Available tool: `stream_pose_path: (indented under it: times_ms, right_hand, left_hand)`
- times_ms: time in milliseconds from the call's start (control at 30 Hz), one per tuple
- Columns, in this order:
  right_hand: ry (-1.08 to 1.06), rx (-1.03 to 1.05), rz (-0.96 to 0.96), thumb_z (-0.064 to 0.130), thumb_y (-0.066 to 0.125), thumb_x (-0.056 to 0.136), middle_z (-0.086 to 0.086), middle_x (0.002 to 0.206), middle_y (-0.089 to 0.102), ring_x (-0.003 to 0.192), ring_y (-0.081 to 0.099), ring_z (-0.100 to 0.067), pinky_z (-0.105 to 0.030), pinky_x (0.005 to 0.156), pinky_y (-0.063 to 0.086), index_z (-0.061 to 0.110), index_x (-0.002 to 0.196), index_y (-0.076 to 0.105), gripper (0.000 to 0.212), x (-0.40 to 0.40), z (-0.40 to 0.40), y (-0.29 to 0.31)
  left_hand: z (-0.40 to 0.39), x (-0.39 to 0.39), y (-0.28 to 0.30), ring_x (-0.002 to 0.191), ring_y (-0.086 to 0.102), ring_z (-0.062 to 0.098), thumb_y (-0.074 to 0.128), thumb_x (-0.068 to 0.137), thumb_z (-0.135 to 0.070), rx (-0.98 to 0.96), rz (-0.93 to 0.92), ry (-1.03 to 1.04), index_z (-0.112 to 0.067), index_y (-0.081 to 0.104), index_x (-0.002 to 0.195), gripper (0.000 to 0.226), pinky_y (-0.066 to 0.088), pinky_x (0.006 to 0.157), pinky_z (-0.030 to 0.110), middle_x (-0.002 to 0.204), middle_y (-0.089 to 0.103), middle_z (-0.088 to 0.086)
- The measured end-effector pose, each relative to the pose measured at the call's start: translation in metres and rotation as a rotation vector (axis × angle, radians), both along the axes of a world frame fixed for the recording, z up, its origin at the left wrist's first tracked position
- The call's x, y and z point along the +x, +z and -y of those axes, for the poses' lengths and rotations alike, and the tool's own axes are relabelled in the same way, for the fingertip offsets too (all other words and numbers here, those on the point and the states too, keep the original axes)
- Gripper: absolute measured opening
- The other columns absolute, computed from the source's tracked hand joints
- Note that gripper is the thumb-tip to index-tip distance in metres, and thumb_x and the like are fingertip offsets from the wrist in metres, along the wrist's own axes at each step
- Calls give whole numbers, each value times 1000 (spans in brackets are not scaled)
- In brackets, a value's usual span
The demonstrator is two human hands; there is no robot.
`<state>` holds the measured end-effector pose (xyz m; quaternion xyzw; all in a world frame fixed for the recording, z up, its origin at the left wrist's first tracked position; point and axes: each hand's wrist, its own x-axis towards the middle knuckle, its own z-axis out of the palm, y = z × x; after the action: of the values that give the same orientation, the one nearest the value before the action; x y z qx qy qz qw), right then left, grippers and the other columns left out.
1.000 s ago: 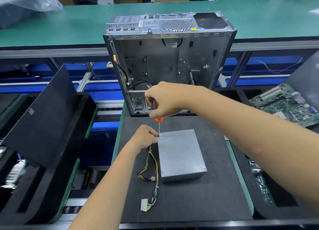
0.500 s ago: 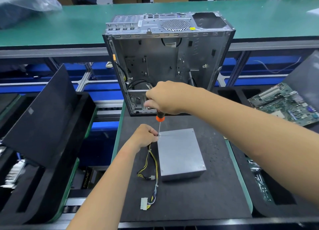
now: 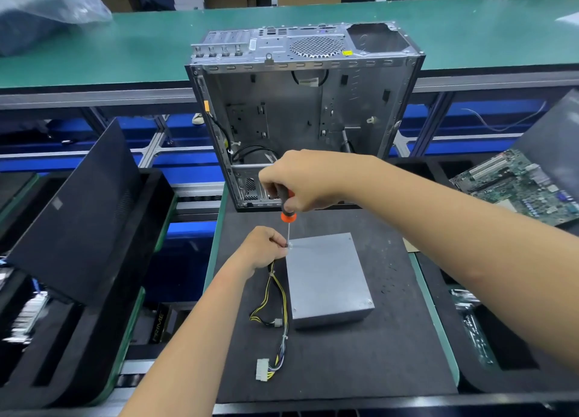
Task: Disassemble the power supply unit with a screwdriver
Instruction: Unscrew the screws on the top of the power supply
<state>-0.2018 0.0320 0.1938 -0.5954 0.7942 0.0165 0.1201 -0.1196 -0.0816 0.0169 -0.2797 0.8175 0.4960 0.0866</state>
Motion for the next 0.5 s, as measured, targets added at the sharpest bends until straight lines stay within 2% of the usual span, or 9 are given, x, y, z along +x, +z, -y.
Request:
stream_pose_path:
  times_ms: [67, 100, 167, 233, 267, 333, 433, 500]
  right_hand:
    - [7, -7, 153, 0, 64, 78, 12, 80, 67, 86, 57, -15, -32, 67, 49, 13, 96, 57, 24, -1, -2, 4]
    - [5, -14, 169, 1, 65, 78, 13, 79, 66, 87, 57, -15, -33, 70, 50, 13, 97, 58, 24, -1, -2, 3]
    - [-1, -16, 100, 20, 70, 83, 16, 74, 57, 82, 55, -16, -32, 64, 47, 15, 95, 59, 17, 0, -3, 1]
    - [-48, 34, 26, 43, 59, 91, 11, 73, 61, 78, 57, -18, -30, 56, 39, 14, 91, 61, 28, 0, -1, 0]
    - [-76, 68, 18, 46, 50, 95, 7, 74, 67, 76, 60, -20, -29, 55, 37, 13, 88, 63, 35, -1, 0, 0]
    - [-96, 94, 23, 39, 44, 99, -1, 79, 73, 76, 65, -24, -31, 56, 44, 12, 86, 62, 35, -1, 2, 0]
    - [-53, 20, 39, 19, 59, 90, 5, 82, 63, 85, 61, -23, -32, 63, 47, 13, 91, 59, 6, 2, 2, 2]
    - [-29, 16, 91, 9, 67, 83, 6, 89, 59, 88, 57, -20, -29, 65, 45, 17, 97, 61, 17, 2, 0, 6]
  left_hand:
    - [0, 1, 1, 70, 55, 11, 71, 81, -7, 4, -3, 3, -17, 65, 74, 14, 44, 66, 19, 72, 61, -2]
    - [0, 1, 2, 70, 55, 11, 71, 81, -7, 7, -5, 4, -17, 65, 74, 14, 44, 65, 19, 71, 61, -2]
    - [0, 1, 3, 68, 54, 10, 71, 81, -7, 9, -10, -1, -17, 64, 73, 14, 43, 64, 17, 70, 61, -3]
    - [-1, 1, 5, 67, 53, 9, 71, 81, -6, 13, -12, -7, -17, 64, 74, 14, 42, 64, 17, 70, 60, -3]
    - [-1, 1, 6, 68, 53, 9, 71, 81, -6, 16, -12, -8, -16, 64, 74, 15, 43, 64, 17, 71, 60, -3]
    - [0, 0, 6, 68, 53, 9, 70, 81, -4, 25, -13, -15, -16, 64, 75, 15, 43, 64, 17, 71, 60, -4]
    - [0, 1, 5, 65, 50, 9, 69, 82, -2, 35, -20, -20, -13, 64, 77, 13, 42, 63, 16, 68, 58, -2]
    - [1, 1, 5, 65, 50, 9, 69, 82, -3, 37, -21, -18, -13, 64, 78, 12, 42, 63, 16, 68, 58, -2]
